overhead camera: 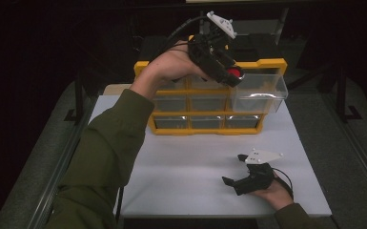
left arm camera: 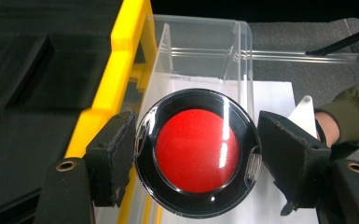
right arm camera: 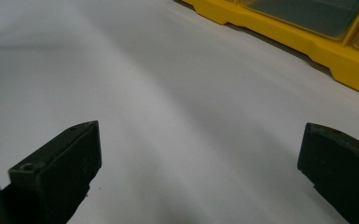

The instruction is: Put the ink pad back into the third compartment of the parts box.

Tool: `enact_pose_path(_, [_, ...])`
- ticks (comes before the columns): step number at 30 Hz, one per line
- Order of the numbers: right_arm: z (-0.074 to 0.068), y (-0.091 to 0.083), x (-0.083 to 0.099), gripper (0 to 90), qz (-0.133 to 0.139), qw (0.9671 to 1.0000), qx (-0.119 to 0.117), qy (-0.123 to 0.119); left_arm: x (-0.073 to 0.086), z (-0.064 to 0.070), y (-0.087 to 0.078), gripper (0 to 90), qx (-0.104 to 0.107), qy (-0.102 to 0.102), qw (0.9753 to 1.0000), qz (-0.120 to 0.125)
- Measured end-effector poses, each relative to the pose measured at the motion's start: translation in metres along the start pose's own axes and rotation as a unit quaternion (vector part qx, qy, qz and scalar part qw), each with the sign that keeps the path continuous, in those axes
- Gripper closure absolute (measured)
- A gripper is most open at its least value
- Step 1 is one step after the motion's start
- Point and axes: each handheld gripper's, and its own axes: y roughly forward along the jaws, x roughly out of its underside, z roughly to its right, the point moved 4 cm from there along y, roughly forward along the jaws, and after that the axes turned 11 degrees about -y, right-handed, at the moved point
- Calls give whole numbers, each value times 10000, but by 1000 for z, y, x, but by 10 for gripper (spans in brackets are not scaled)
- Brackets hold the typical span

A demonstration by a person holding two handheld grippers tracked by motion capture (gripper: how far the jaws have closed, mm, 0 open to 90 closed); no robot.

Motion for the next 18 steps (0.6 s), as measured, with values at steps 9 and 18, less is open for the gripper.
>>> enact_pose_path(9, [0, 0, 0, 0, 16, 10000, -22, 3, -20, -1, 18, 296, 114, 1, 9999, 52])
enact_pose_path(18, [-1, -1, 0, 0, 50, 10000, -34, 2, -24, -4, 43, 295, 190, -87, 9997, -139])
